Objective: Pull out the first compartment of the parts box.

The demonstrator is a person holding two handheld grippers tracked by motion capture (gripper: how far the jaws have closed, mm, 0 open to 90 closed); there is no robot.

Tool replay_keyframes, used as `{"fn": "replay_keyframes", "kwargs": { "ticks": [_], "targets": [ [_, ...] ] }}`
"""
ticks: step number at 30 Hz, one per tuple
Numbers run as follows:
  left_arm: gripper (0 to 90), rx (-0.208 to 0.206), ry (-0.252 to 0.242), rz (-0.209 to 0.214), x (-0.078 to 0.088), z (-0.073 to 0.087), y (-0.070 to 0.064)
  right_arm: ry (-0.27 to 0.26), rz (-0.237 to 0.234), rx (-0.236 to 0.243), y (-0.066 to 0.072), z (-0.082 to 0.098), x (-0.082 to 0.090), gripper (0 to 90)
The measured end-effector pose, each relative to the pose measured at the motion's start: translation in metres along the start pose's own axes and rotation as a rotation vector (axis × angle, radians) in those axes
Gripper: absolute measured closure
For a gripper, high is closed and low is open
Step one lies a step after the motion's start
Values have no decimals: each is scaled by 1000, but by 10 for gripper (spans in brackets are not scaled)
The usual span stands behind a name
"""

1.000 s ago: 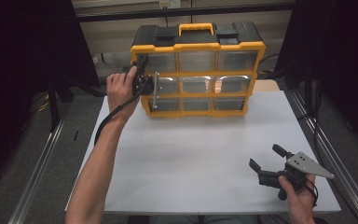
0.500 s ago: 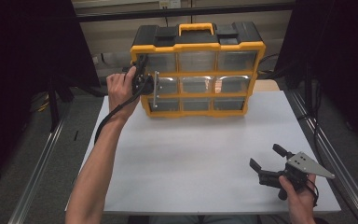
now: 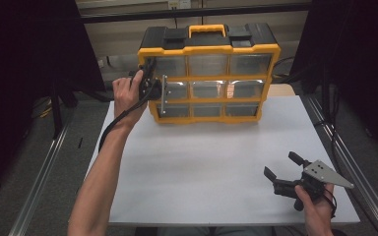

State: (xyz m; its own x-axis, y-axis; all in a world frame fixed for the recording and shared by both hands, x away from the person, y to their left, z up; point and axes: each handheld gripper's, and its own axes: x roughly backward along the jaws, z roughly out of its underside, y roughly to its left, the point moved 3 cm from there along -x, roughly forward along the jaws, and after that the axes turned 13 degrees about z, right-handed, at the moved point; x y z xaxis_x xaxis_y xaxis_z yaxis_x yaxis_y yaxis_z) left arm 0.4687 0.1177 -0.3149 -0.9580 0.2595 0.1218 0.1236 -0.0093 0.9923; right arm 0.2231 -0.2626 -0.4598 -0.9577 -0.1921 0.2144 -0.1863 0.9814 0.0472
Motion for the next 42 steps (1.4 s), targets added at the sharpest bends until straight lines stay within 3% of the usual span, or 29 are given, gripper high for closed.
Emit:
{"fn": "replay_keyframes", "kwargs": {
  "ticks": [1, 2, 5, 10, 11, 14, 22, 29, 31, 34, 42],
  "targets": [
    [830, 0, 0, 0, 0, 0, 0, 0, 0, 0, 0, 0, 0, 3],
    [830, -34, -12, -6, 0, 0, 2, 0, 0, 1, 0, 0, 0, 3],
    [829, -5, -15, 3, 0, 1, 0, 3, 0, -1, 1, 0, 0, 3],
    [829, -13, -14, 2, 2, 0, 0, -1, 1, 3, 0, 0, 0, 3],
    [829, -36, -22, -11, 3, -1, 2, -1, 1, 3, 0, 0, 0, 3],
    [827, -18, -22, 1, 5, 0, 0, -2, -3, 4, 0, 0, 1, 4],
    [828, -24, -26, -17, 14, 0, -1, -3, -3, 4, 0, -1, 1, 4],
    [812, -14, -37, 2, 15, 1, 0, -3, -3, 3, 0, -1, 1, 4],
    [806, -28, -40, -7, 13, 1, 0, -3, -1, 3, 0, -1, 1, 4],
    [790, -1, -49, 5, 9, 2, 2, -3, -5, 4, 0, 0, 1, 4],
    [805, -42, -47, 25, 12, 1, 5, -4, -4, 4, 0, 0, 1, 3]
  ]
}}
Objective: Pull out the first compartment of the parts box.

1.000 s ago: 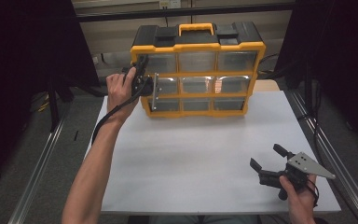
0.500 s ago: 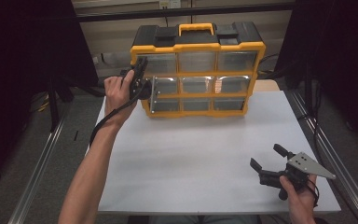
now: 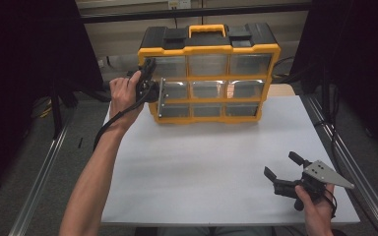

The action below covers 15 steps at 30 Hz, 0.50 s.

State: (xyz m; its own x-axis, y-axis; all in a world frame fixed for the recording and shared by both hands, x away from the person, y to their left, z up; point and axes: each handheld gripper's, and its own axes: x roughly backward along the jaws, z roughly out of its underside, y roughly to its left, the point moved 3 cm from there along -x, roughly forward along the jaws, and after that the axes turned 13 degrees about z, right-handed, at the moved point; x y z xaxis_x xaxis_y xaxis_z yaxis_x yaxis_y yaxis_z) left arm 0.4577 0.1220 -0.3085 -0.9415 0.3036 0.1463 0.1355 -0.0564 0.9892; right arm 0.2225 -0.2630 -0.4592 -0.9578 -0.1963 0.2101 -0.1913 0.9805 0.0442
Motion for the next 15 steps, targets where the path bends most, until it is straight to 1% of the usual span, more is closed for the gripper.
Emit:
{"fn": "replay_keyframes", "kwargs": {
  "ticks": [1, 2, 5, 6, 7, 10, 11, 15],
  "targets": [
    [805, 0, 0, 0, 0, 0, 0, 0, 0, 0, 0, 0, 0, 3],
    [805, 9, -3, 7, 1, 0, -1, -2, 0, 1, 0, 0, 0, 3],
    [805, 5, -10, 2, 3, -1, -1, 1, 0, -2, 0, 0, 0, 3],
    [805, 15, -12, 10, 4, -1, -1, 0, 0, -1, 0, 0, 0, 3],
    [805, 14, -12, 10, 4, -1, -1, 0, 0, -1, 0, 0, 0, 3],
    [805, 11, -8, 8, 6, -1, -3, 0, 3, -3, 0, 0, 0, 3],
    [805, 3, -8, 5, 7, -1, -3, 0, 3, -3, 0, 0, 0, 3],
    [805, 12, -10, -2, 11, -1, -4, 1, 1, -1, 0, 0, 0, 3]
  ]
}}
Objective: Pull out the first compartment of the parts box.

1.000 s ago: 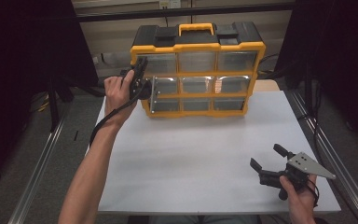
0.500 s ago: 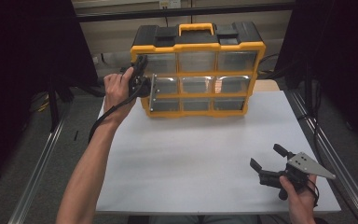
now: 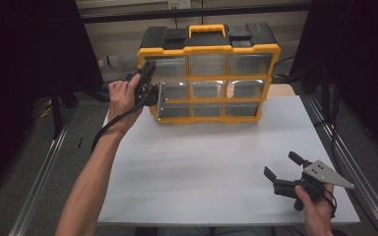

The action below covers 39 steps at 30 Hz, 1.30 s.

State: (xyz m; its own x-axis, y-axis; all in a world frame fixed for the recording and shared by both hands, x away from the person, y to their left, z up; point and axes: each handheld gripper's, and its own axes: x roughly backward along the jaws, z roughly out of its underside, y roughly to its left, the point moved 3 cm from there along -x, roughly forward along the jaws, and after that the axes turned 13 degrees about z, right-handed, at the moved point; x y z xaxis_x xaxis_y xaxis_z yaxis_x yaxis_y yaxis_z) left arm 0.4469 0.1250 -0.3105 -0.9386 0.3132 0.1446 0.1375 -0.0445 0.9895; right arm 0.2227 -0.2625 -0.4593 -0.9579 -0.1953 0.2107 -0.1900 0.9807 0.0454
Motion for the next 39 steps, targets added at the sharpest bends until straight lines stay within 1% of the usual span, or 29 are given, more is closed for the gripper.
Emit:
{"fn": "replay_keyframes", "kwargs": {
  "ticks": [1, 3, 6, 9, 10, 11, 13, 14, 15, 16, 17, 20, 21, 24, 25, 26, 31, 32, 33, 36, 37, 39],
  "targets": [
    [806, -2, -4, 4, 1, 0, 0, 0, 1, -1, 0, 0, 0, 3],
    [806, -8, -13, -1, 3, -1, 1, -1, 0, 1, 0, 0, 0, 3],
    [805, -7, -14, 5, 4, -2, -1, -1, -1, -1, 0, 0, 0, 3],
    [804, -4, -16, -7, 6, -2, -3, -7, 0, 2, 0, 0, 0, 3],
    [804, -4, -24, -3, 7, -2, -2, -7, 0, 2, 0, 0, 0, 3],
    [805, -12, -21, -6, 9, -2, -1, -7, -2, 3, 0, 0, 0, 2],
    [806, -14, -24, -2, 11, -2, -1, -10, -14, -11, 1, -1, 0, 0],
    [807, -25, -25, -5, 12, -3, -1, -12, -20, -8, 1, -1, 0, 0],
    [807, -30, -26, -9, 12, -3, -1, -11, -16, 1, 0, -1, 1, 0],
    [807, -26, -28, -9, 13, -3, -1, -11, -16, 1, 0, -1, 1, 0],
    [806, -6, -27, -2, 13, -3, -2, -14, -15, 4, 0, -1, 1, 0],
    [806, 0, -24, -8, 15, -4, -3, -18, -13, 5, 1, -1, 1, 0],
    [806, -4, -25, -15, 16, -4, -3, -20, -19, 9, 1, -1, 1, 0],
    [807, -7, -27, -12, 17, -5, -4, -21, -22, 12, 1, -1, 1, 0],
    [807, -16, -25, -12, 18, -4, -3, -21, -21, 11, 1, -1, 1, 0],
    [807, -11, -28, -14, 20, -4, -4, -23, -26, 11, 1, -1, 1, 0],
    [807, -13, -47, -10, 23, -4, -4, -23, -24, 12, 1, -1, 1, 0],
    [806, -13, -47, -10, 23, -4, -4, -23, -24, 12, 1, -1, 1, 0],
    [806, -13, -31, -13, 25, -4, -4, -22, -24, 11, 1, -1, 1, 0],
    [805, -15, -32, -5, 25, -4, -5, -22, -25, 8, 1, -1, 1, 0],
    [805, -28, -28, -1, 27, -4, -5, -21, -19, 5, 1, -1, 1, 0],
    [805, -26, -33, 2, 27, -4, -5, -20, -18, 5, 0, -1, 1, 0]
  ]
}}
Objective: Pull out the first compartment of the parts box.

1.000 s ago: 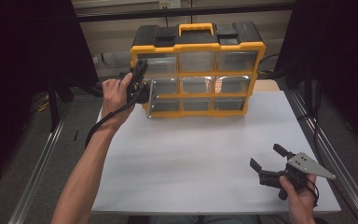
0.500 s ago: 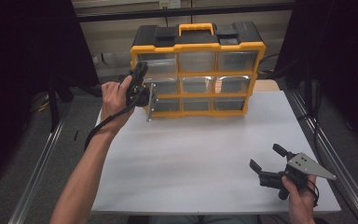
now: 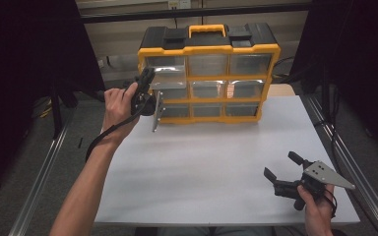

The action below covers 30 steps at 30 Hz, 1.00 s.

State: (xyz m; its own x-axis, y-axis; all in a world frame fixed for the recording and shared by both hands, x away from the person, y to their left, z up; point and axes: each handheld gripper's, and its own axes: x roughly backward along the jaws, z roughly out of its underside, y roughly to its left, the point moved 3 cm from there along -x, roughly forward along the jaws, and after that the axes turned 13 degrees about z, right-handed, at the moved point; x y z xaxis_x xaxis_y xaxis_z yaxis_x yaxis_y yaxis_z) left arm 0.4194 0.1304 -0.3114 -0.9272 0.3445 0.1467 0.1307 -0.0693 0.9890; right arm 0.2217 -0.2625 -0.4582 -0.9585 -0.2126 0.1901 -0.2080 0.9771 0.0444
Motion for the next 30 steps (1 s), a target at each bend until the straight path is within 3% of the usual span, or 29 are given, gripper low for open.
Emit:
{"fn": "replay_keyframes", "kwargs": {
  "ticks": [30],
  "targets": [
    [803, -2, -21, 6, 16, -4, -2, 4, -2, 5, 0, 1, 0, 0]
  ]
}}
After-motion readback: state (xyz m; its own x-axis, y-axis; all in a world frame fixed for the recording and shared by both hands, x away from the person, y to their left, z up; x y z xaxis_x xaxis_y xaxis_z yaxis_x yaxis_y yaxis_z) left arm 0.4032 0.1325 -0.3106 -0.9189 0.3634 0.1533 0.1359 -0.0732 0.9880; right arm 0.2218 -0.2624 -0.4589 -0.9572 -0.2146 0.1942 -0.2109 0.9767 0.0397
